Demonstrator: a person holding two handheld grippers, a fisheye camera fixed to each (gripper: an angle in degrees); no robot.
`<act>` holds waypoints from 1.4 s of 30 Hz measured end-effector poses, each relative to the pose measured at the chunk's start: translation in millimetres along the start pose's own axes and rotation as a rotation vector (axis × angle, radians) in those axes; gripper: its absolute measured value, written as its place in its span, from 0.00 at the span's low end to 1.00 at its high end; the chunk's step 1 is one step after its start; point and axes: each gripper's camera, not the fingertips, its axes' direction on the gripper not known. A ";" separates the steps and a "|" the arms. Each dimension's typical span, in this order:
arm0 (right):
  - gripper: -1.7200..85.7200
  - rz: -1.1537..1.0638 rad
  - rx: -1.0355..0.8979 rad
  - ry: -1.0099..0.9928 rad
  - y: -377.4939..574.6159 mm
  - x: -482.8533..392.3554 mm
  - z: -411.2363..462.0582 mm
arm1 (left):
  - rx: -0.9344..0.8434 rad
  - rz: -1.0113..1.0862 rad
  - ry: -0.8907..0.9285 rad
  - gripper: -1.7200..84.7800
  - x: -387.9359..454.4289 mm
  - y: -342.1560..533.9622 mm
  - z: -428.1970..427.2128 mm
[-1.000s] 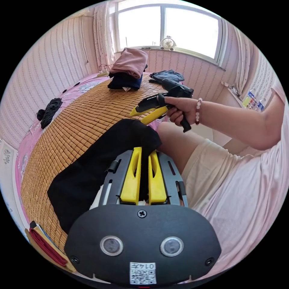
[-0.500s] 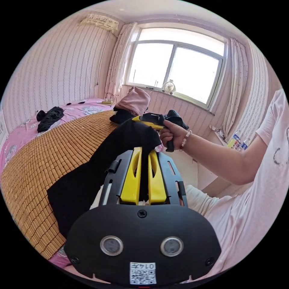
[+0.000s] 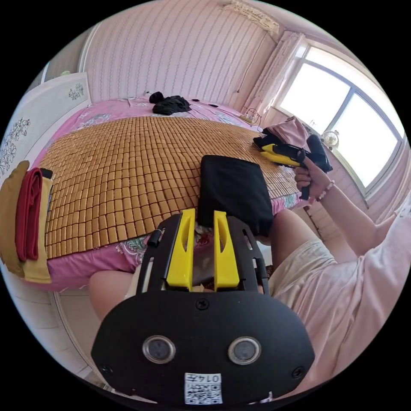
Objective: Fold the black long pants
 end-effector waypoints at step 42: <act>0.04 -1.001 -0.318 -0.435 -64.9 -457.0 164.4 | 0.622 -0.696 0.061 0.07 -158.1 55.6 -160.3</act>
